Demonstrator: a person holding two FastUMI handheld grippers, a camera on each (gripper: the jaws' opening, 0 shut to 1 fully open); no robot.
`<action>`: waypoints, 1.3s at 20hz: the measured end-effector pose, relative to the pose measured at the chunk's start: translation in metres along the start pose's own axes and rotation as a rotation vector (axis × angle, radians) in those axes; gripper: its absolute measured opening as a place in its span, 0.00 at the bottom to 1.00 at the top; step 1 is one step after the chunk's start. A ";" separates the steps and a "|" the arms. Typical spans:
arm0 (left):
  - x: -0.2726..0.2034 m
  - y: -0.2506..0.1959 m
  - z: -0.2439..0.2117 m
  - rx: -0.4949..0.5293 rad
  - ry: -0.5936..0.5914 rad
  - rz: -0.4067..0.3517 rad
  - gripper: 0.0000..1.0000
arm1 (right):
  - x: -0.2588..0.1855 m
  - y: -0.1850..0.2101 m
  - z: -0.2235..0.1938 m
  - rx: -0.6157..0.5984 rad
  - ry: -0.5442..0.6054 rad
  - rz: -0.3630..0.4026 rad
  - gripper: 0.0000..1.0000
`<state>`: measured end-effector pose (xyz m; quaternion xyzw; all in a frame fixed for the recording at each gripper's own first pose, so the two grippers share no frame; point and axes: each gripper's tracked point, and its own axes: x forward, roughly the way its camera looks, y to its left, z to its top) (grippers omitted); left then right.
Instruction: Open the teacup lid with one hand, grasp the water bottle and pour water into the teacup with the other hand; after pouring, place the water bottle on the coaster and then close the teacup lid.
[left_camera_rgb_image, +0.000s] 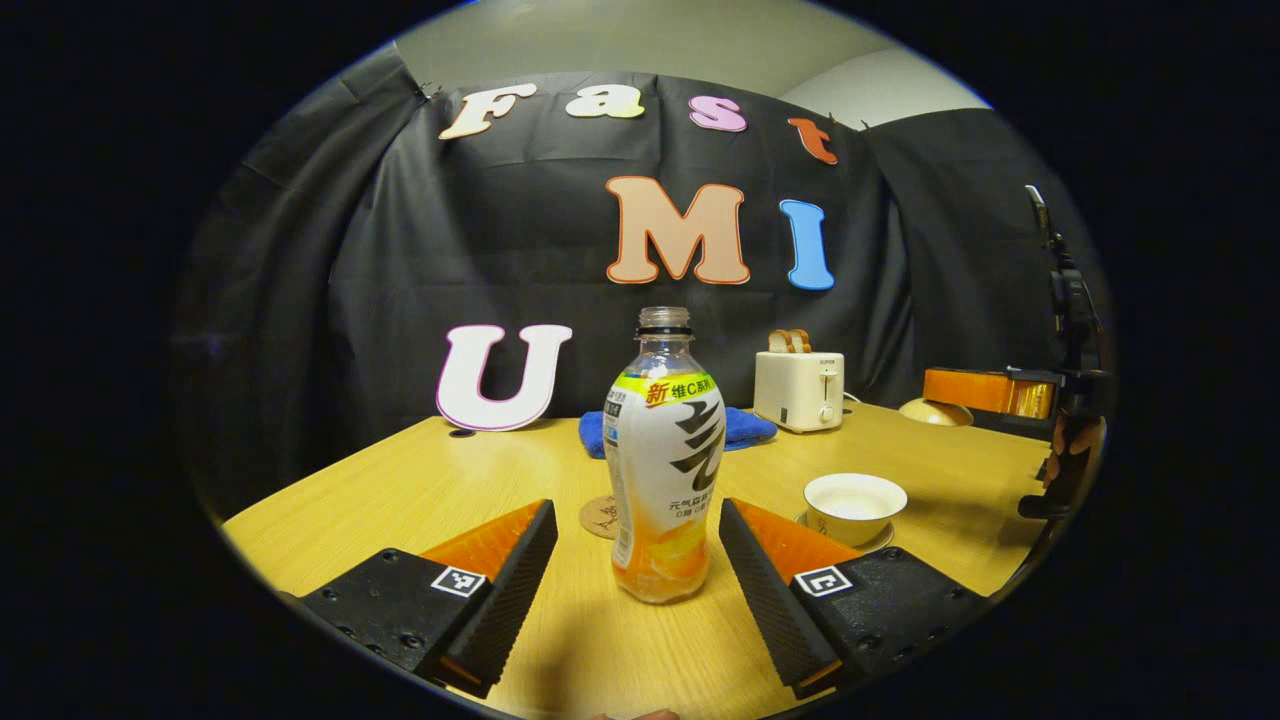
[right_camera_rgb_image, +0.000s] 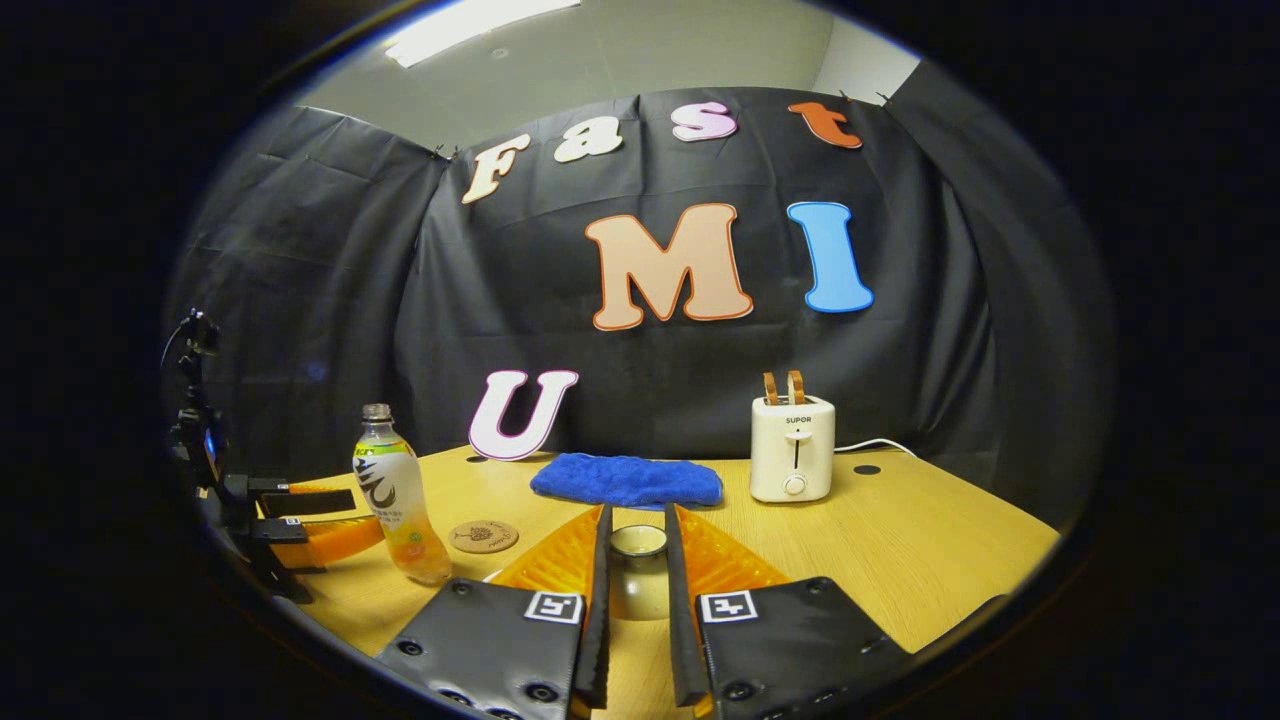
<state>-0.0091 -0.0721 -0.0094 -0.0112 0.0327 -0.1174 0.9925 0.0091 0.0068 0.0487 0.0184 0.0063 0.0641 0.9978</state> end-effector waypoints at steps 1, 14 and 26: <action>0.004 -0.001 0.000 -0.002 0.002 -0.003 0.95 | 0.000 -0.001 -0.001 0.001 0.001 -0.002 0.28; 0.035 -0.011 -0.003 0.000 0.031 -0.005 0.82 | -0.002 -0.010 0.003 0.013 -0.004 -0.015 0.27; 0.045 -0.011 -0.006 0.081 0.075 0.013 0.55 | -0.011 -0.014 0.020 0.016 -0.031 -0.012 0.28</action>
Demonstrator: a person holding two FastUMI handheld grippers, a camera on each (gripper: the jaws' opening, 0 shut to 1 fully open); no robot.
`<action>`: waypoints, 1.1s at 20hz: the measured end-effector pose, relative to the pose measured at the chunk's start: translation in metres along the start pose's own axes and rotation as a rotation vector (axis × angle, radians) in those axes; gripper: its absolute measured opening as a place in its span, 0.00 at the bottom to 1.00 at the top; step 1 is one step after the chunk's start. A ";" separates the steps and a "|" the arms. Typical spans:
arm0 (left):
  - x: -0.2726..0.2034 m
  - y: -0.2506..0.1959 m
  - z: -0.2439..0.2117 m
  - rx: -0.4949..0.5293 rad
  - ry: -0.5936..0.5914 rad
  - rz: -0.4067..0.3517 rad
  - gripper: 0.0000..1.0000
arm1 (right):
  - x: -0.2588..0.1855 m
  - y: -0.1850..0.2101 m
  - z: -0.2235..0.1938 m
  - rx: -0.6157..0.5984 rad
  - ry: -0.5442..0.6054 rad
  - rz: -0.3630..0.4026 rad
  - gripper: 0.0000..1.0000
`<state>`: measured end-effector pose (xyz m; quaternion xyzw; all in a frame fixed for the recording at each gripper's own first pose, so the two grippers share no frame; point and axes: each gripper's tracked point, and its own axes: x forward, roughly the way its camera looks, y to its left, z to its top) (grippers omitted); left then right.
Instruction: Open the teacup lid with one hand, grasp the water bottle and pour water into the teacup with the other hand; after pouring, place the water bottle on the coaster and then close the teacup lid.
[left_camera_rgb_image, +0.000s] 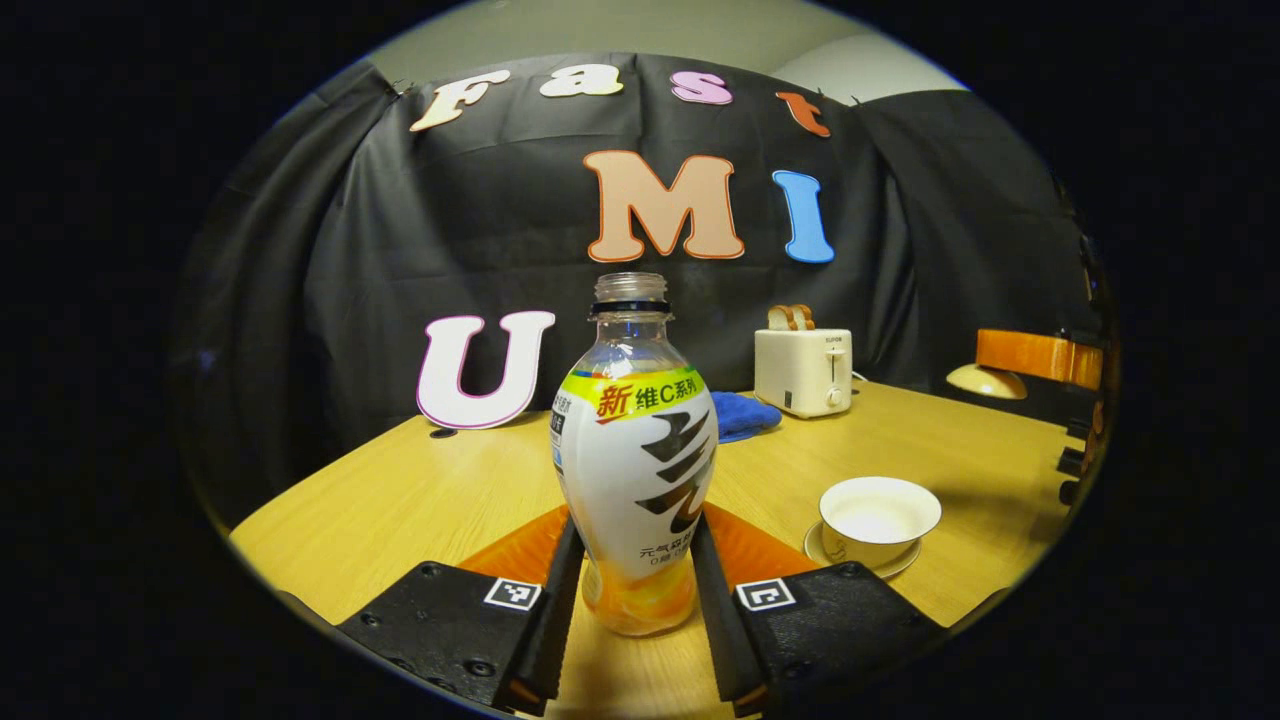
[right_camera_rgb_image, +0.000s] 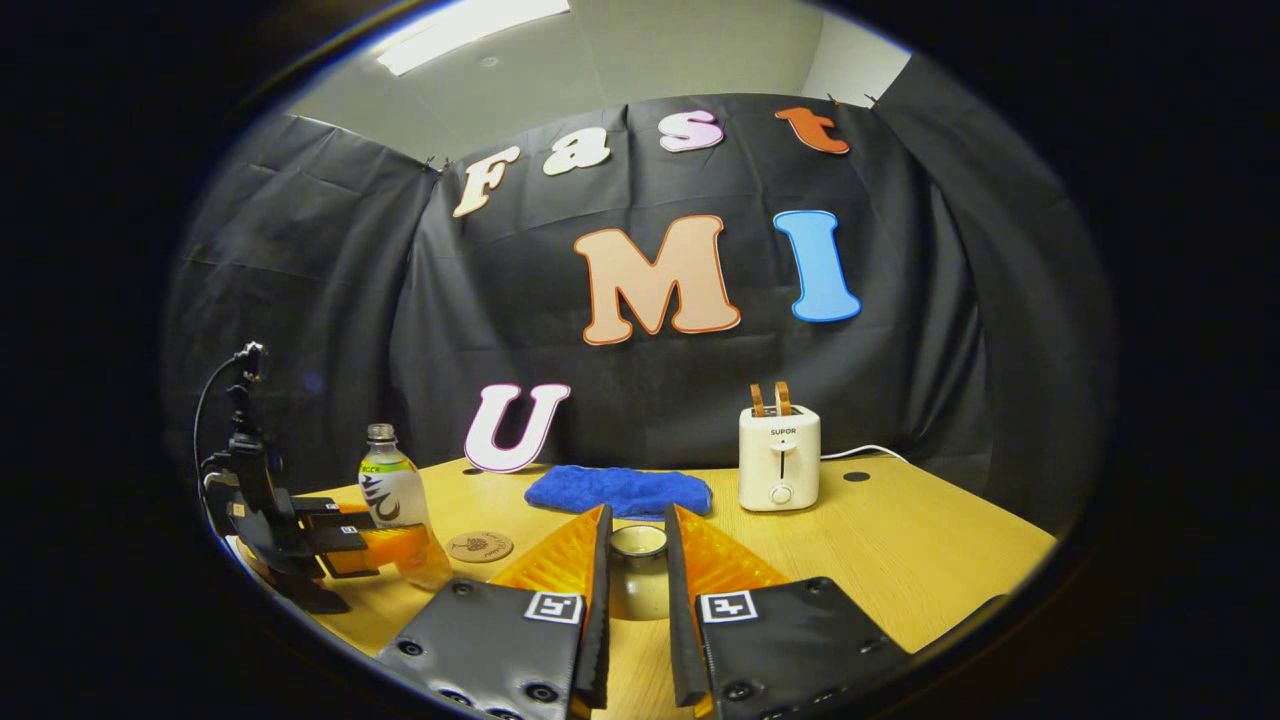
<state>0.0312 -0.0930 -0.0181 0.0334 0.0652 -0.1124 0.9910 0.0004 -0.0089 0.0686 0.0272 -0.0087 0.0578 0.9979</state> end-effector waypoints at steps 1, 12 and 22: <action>0.001 0.001 0.000 0.027 0.010 0.010 0.55 | -0.001 0.000 0.001 0.000 0.000 -0.001 0.28; 0.006 -0.009 0.006 0.450 0.044 0.041 0.55 | -0.003 -0.012 0.002 0.011 0.016 -0.014 0.28; 0.003 -0.010 0.003 0.782 0.087 0.041 0.55 | -0.003 -0.014 -0.003 0.016 0.035 -0.012 0.28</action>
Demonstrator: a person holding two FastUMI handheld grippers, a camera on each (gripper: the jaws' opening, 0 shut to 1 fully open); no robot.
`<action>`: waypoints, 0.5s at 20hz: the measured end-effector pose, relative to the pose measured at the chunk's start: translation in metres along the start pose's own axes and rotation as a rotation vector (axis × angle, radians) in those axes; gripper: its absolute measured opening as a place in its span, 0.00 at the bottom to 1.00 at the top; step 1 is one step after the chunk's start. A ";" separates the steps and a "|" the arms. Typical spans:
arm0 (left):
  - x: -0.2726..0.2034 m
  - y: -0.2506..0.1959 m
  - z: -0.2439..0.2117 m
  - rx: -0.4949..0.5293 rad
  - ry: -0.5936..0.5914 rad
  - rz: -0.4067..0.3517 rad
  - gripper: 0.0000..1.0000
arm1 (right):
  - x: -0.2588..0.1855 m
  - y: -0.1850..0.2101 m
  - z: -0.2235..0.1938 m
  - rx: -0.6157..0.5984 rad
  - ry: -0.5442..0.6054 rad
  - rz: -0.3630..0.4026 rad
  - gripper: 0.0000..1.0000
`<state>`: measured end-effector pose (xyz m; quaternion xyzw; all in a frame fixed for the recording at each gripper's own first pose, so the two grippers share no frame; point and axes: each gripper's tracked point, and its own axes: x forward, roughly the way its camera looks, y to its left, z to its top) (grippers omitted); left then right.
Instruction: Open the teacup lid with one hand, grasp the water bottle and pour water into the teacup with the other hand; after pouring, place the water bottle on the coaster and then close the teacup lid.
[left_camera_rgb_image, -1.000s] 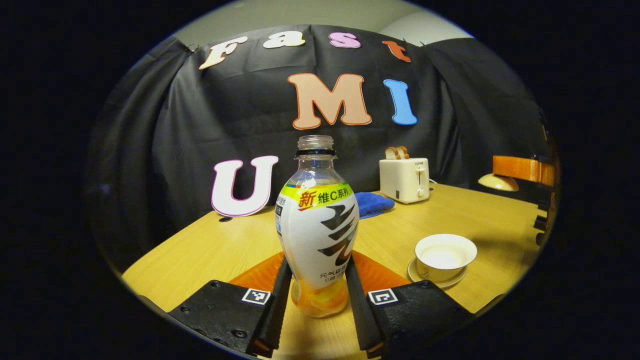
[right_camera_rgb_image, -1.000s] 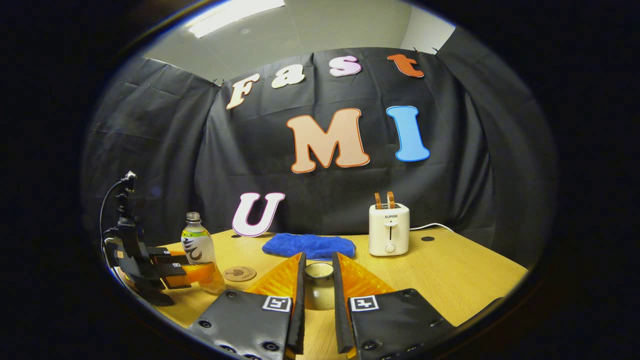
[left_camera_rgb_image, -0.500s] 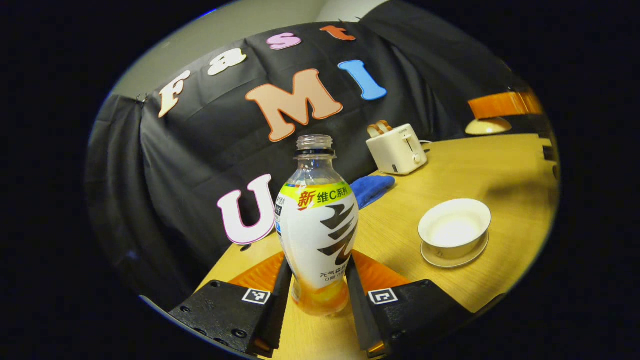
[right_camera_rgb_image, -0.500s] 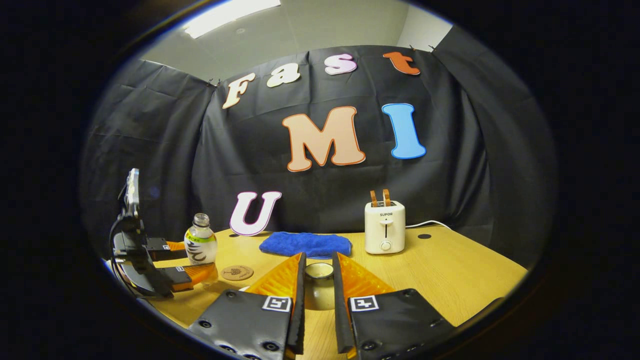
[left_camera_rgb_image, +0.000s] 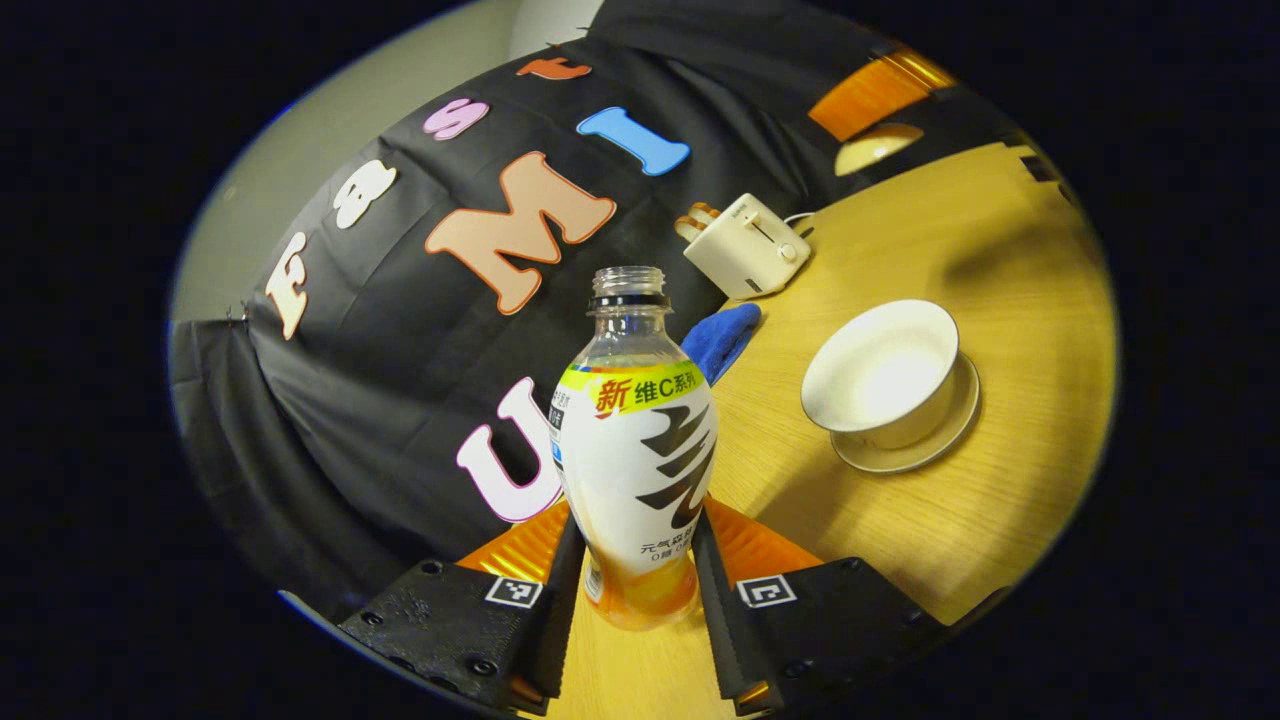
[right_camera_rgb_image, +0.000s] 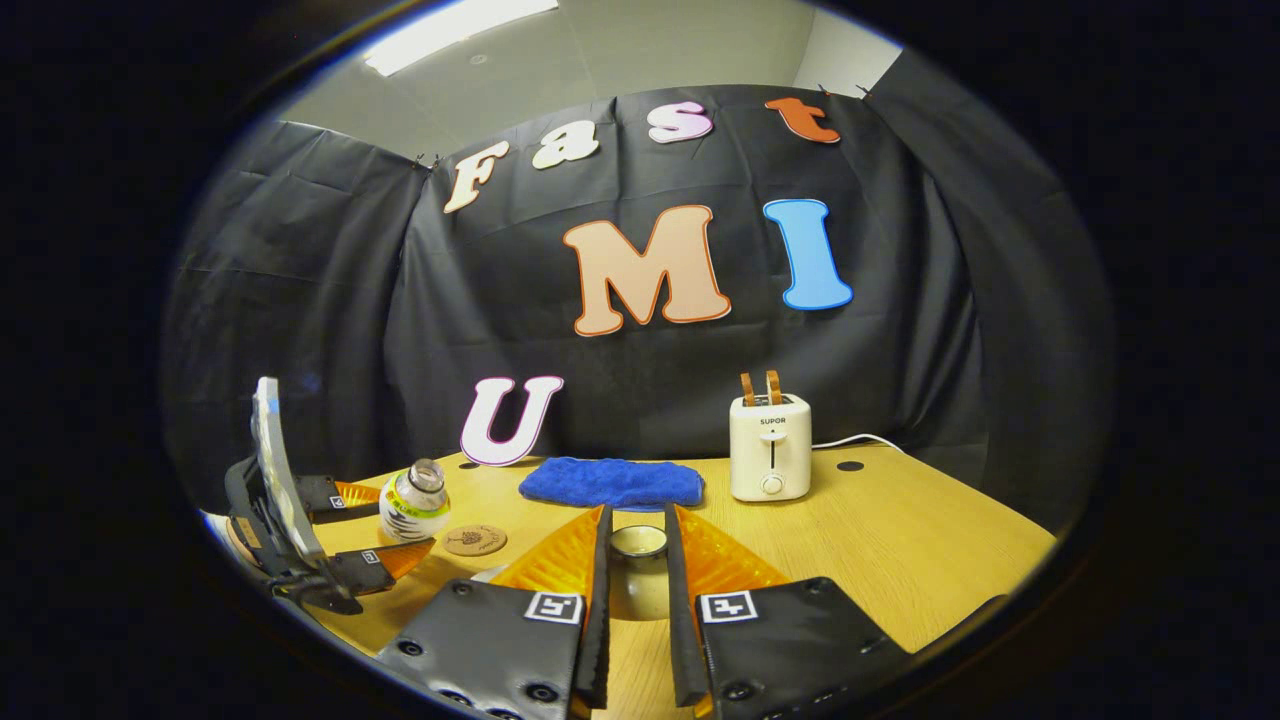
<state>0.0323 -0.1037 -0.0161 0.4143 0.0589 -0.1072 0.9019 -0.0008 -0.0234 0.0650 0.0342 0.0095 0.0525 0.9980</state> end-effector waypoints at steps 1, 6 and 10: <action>0.001 0.001 0.000 0.029 0.005 0.000 0.54 | 0.000 -0.001 0.001 0.002 -0.001 -0.003 0.27; 0.001 0.001 -0.005 0.237 0.021 0.024 0.54 | -0.001 -0.005 0.001 0.014 0.002 -0.008 0.27; 0.004 -0.003 -0.009 0.391 0.025 0.014 0.55 | 0.000 -0.004 -0.002 0.012 0.007 -0.006 0.28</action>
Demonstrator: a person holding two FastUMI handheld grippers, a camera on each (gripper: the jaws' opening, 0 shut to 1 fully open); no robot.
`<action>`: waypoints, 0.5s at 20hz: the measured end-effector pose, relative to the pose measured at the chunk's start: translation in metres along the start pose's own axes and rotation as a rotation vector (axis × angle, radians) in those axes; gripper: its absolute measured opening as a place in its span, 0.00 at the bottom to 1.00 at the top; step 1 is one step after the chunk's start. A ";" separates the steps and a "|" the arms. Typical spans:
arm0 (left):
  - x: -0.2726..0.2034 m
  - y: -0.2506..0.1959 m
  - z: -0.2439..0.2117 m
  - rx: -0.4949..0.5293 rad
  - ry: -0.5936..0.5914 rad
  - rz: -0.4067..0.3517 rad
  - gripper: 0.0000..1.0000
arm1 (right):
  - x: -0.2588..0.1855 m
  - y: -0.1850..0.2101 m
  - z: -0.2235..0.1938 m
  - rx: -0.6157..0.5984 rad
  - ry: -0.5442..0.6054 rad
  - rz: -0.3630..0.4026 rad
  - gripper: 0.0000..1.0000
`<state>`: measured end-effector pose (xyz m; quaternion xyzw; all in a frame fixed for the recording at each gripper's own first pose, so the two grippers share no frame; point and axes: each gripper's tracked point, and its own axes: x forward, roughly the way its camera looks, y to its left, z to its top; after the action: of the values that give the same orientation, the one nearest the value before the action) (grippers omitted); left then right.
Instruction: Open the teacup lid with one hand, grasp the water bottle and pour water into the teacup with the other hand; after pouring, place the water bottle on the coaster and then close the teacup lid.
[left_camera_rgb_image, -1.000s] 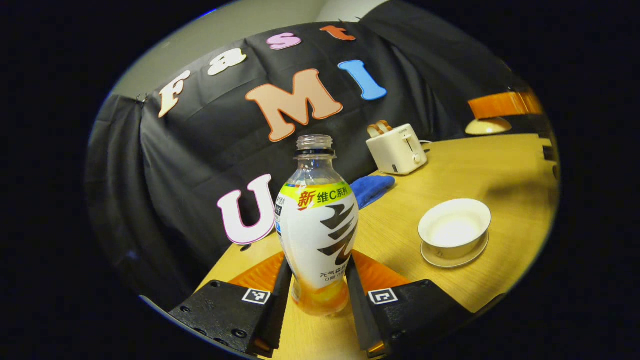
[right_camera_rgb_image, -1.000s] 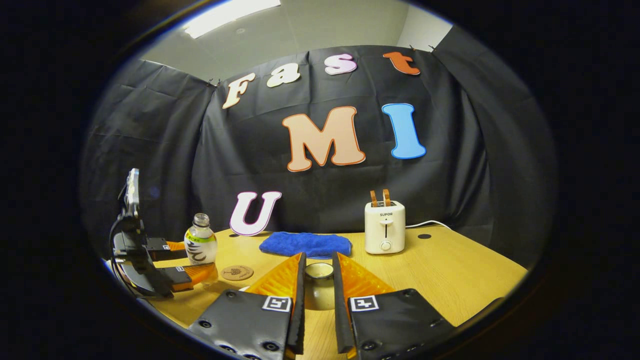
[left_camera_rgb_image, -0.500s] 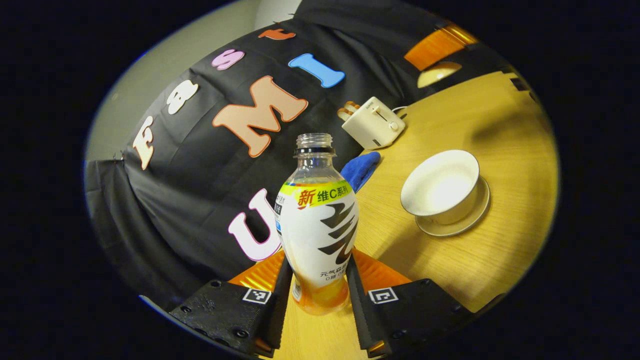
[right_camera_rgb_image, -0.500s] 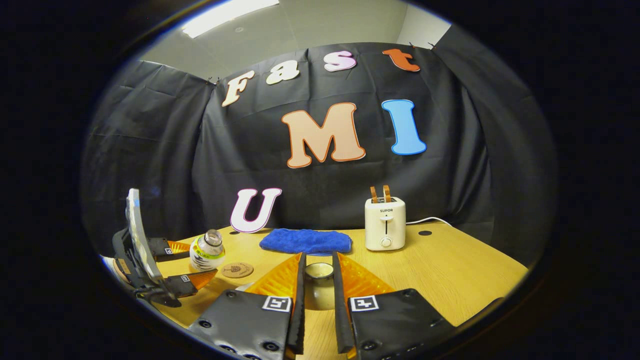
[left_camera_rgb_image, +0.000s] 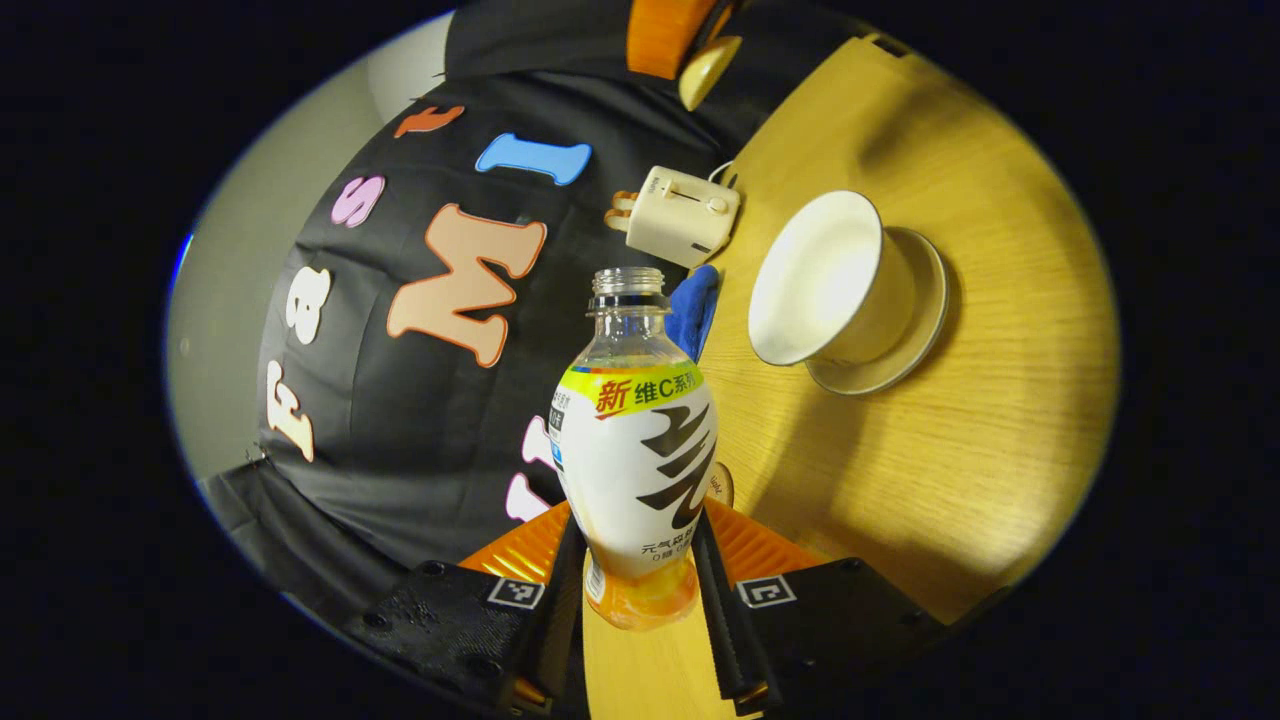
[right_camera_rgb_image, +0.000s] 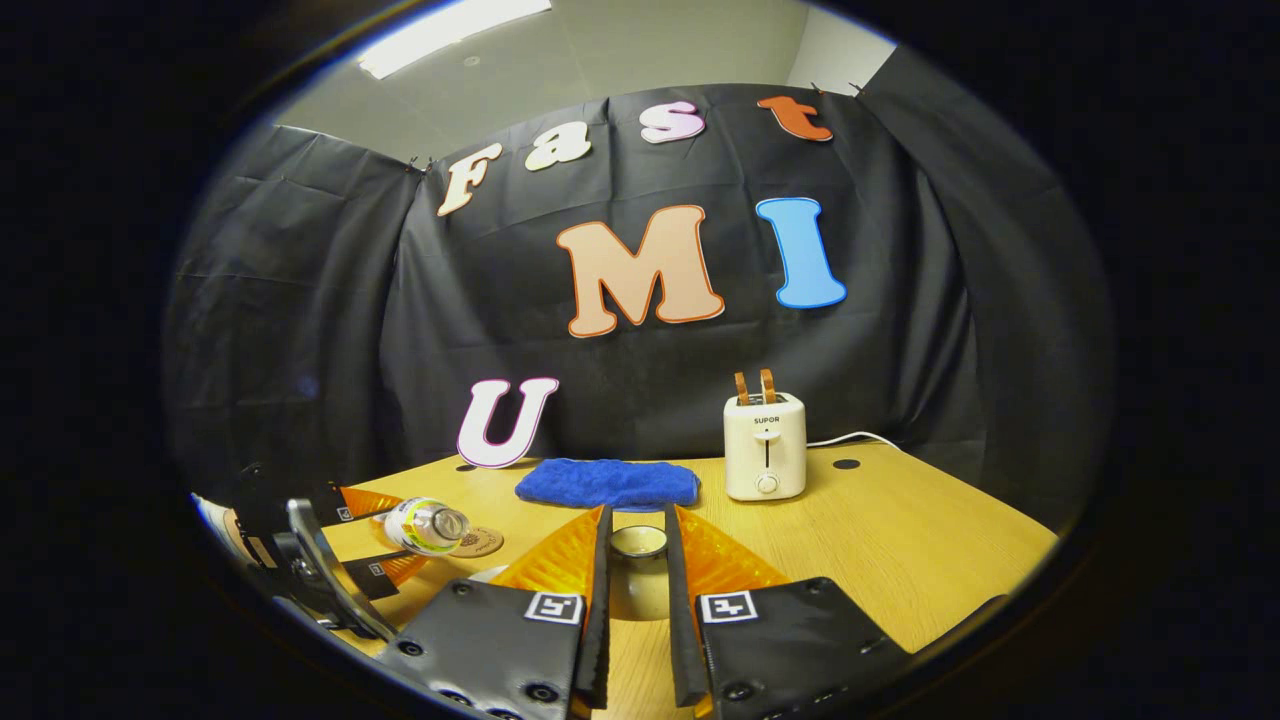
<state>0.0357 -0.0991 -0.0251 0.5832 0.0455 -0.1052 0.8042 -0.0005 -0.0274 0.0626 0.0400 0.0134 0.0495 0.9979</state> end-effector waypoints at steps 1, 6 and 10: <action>0.001 -0.002 -0.001 0.025 0.003 -0.005 0.55 | 0.001 0.000 0.000 -0.003 0.001 0.000 0.28; 0.001 -0.005 -0.007 0.161 0.024 -0.024 0.55 | 0.001 0.001 -0.003 -0.008 0.007 0.002 0.28; 0.004 -0.008 -0.005 0.252 0.030 -0.044 0.55 | 0.001 0.004 -0.003 -0.012 0.009 0.007 0.28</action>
<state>0.0384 -0.0969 -0.0355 0.6799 0.0568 -0.1192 0.7214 -0.0002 -0.0232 0.0597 0.0339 0.0173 0.0530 0.9979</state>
